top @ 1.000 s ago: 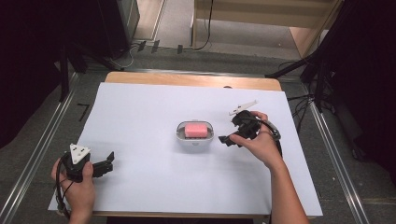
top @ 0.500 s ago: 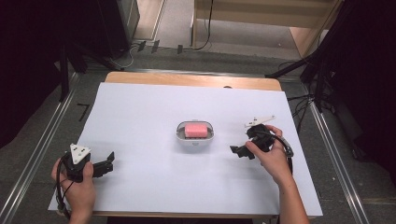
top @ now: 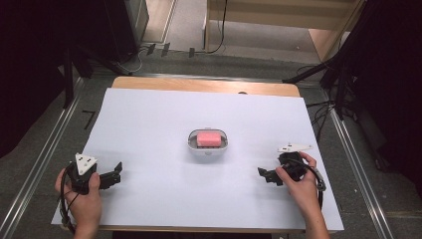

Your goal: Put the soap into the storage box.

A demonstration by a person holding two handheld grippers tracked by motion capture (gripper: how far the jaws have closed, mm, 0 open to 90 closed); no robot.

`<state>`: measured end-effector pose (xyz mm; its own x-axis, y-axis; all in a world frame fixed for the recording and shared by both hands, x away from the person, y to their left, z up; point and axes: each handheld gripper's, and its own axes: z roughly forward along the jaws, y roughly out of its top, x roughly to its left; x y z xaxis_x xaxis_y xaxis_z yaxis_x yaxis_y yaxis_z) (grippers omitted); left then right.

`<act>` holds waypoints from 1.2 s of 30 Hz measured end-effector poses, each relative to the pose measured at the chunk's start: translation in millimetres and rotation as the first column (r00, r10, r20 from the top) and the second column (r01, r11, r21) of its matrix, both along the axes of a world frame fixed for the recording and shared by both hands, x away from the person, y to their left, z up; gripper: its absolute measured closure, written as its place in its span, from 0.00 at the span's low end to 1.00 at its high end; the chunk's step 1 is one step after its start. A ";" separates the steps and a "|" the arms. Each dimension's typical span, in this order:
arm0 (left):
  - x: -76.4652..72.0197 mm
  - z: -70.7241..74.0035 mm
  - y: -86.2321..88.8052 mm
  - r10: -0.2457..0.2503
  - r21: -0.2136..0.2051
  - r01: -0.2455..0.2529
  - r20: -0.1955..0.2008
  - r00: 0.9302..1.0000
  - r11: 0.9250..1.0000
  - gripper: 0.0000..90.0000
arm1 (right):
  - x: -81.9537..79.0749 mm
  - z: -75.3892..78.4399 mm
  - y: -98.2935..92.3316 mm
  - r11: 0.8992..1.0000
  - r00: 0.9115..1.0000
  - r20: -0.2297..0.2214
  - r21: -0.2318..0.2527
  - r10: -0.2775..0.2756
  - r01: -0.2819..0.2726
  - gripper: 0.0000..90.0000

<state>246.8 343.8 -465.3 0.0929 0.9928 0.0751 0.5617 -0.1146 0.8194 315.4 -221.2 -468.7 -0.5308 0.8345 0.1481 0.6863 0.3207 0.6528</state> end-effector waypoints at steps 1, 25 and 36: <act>-0.1 0.0 -0.1 0.002 -0.001 -0.002 0.001 1.000 1.000 0.00 | -2.8 -1.7 -2.4 1.000 1.000 0.006 0.006 -0.008 0.008 0.00; 0.4 0.3 2.5 0.003 -0.028 -0.003 -0.007 1.000 1.000 0.00 | -64.9 -15.8 -62.0 0.984 0.984 0.083 0.097 -0.157 0.149 0.00; 0.9 0.8 4.9 0.008 -0.049 -0.008 -0.014 1.000 0.999 0.00 | -83.4 -11.5 -98.8 0.952 0.951 0.120 0.151 -0.285 0.266 0.00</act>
